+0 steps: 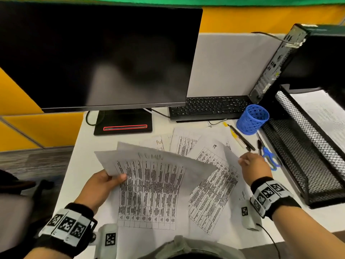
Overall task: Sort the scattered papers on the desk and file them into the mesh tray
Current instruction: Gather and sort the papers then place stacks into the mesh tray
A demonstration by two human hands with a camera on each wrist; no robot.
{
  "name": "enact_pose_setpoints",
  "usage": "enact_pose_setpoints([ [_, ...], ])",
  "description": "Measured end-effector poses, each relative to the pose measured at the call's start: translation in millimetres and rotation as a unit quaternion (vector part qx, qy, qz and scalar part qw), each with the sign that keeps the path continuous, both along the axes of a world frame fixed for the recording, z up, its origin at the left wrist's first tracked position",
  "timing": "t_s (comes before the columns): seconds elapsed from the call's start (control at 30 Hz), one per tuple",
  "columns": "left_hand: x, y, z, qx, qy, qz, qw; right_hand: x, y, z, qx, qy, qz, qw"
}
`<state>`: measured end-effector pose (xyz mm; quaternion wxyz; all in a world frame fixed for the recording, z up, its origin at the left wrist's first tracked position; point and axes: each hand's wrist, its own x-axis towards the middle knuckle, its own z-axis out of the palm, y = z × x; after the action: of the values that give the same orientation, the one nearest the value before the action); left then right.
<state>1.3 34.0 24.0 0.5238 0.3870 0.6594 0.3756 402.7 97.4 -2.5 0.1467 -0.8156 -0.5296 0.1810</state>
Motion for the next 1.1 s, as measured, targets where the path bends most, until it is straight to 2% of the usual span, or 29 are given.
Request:
enact_pose_setpoints([
  [0.1, 5, 1, 10, 0.018, -0.009, 0.007, 1.000, -8, 1, 33, 0.090, 0.024, 0.029, 0.995],
  [0.2, 14, 7, 20, 0.033, -0.005, 0.001, 0.999, -19, 3, 69, 0.148, 0.109, 0.074, 0.980],
  [0.3, 27, 16, 31, 0.054, -0.016, -0.003, 0.998, -33, 2, 96, 0.191, 0.205, 0.149, 0.948],
  [0.37, 38, 23, 39, 0.076, -0.020, -0.016, 0.997, -42, 0, 110, 0.193, 0.289, 0.198, 0.916],
  [0.5, 54, 40, 50, 0.128, -0.047, -0.032, 0.990, -55, -2, 132, 0.187, 0.392, 0.266, 0.860],
  [0.6, 56, 50, 55, 0.133, -0.069, -0.028, 0.988, -55, 2, 143, 0.179, 0.480, 0.259, 0.819],
  [0.77, 57, 58, 57, 0.145, -0.046, -0.011, 0.988, -48, 8, 145, 0.219, 0.531, 0.195, 0.795],
  [0.9, 61, 56, 59, 0.176, -0.044, 0.043, 0.983, -52, 11, 135, 0.171, 0.610, 0.135, 0.762],
  [0.97, 64, 55, 61, 0.189, -0.045, 0.071, 0.978, -59, 7, 123, 0.134, 0.617, 0.128, 0.764],
  [1.0, 66, 54, 62, 0.193, -0.044, 0.079, 0.977, -65, 5, 114, 0.117, 0.605, 0.126, 0.778],
  [1.1, 75, 52, 65, 0.203, -0.030, 0.068, 0.976, -87, -4, 94, 0.118, 0.471, 0.109, 0.867],
])
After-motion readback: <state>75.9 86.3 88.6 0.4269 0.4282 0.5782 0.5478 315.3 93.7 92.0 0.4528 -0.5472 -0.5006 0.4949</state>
